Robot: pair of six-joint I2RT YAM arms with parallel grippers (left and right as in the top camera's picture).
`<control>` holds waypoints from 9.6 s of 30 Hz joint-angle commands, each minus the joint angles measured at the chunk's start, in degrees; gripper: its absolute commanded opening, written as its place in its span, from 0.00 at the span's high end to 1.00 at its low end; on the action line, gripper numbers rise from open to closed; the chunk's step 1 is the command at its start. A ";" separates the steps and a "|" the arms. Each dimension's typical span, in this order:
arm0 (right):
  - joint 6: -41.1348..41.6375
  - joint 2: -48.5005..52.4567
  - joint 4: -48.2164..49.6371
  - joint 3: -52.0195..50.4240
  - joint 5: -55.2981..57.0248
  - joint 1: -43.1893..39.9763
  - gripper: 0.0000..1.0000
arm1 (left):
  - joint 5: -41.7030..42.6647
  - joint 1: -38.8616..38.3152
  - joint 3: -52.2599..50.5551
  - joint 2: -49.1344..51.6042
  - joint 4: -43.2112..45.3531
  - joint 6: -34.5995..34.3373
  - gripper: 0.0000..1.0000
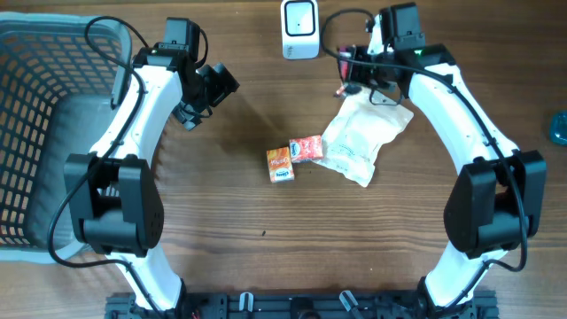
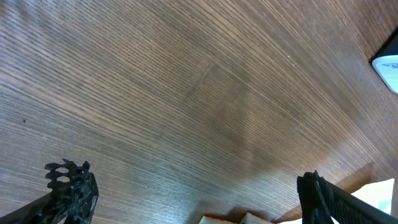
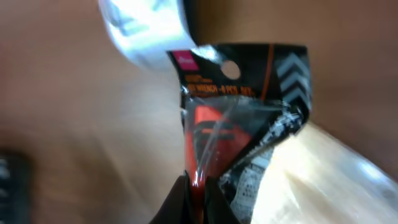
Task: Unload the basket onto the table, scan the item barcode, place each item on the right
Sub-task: 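Hold the hex wrench pack up to the scanner, then carry the hex wrench pack to the right edge and release it, then grasp the clear bag with the right gripper, then hold the clear bag up to the scanner, then carry the clear bag to the right edge and release it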
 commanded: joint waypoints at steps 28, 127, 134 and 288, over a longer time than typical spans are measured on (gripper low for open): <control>12.74 12.81 43.19 1.55 15.23 9.62 0.95 | -0.35 0.31 0.02 0.04 -0.04 -1.18 0.00; -0.94 -7.98 -10.49 2.29 -12.11 -38.47 0.00 | -0.35 0.26 0.02 0.04 -0.04 -1.18 0.00; -0.83 -5.40 -17.92 2.25 0.28 -18.36 0.00 | -0.35 0.26 0.02 0.04 -0.04 -1.18 0.00; -1.25 -1.44 -6.14 6.03 -26.18 -36.30 0.00 | -0.35 0.15 0.02 0.04 -0.04 -1.18 0.00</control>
